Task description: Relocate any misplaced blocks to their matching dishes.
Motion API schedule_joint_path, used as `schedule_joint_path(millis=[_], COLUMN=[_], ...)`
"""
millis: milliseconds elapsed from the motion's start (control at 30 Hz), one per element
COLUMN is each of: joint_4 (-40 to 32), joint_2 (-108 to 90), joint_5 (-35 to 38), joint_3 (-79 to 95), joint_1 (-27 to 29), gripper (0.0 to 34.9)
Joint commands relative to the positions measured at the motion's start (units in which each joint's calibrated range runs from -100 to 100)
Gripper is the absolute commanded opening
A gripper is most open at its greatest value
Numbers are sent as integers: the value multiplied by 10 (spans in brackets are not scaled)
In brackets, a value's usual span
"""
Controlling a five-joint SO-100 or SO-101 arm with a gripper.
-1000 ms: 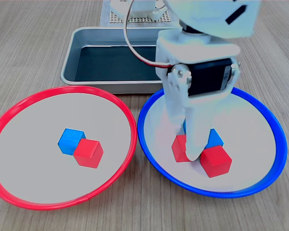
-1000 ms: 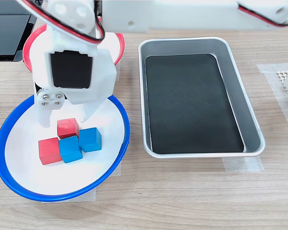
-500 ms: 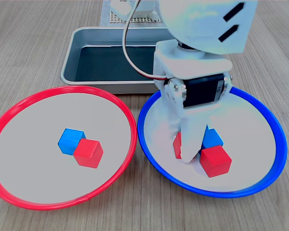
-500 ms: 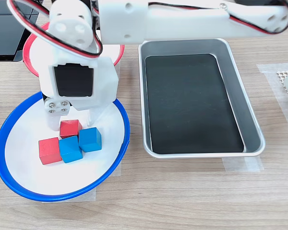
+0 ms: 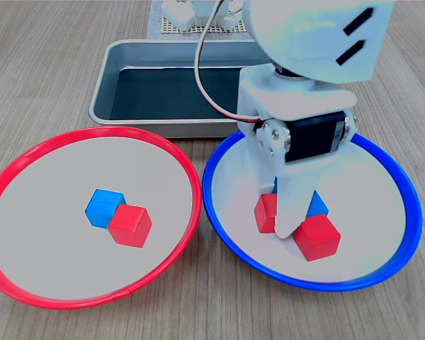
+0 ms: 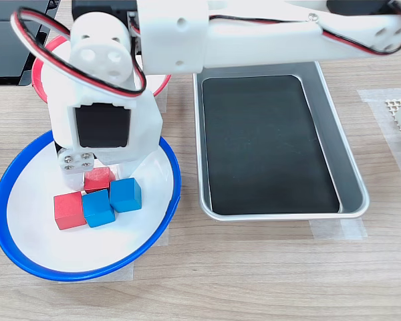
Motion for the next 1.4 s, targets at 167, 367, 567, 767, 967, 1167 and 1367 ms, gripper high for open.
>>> schedule_joint_path(millis=[167,367,567,767,967,1167,1367], joint_4=[-10,-8,5,10,6,-3,-46], joint_2=[-3,-38,-104,-169,-219,-244,-243], joint_5=[3,1,7,25,64,103,127], joint_3=[-15,14,48,81,115,135,168], joint_1=[-2,-2,0,18,62,118,184], gripper=[4,4,4,4,4,4,4])
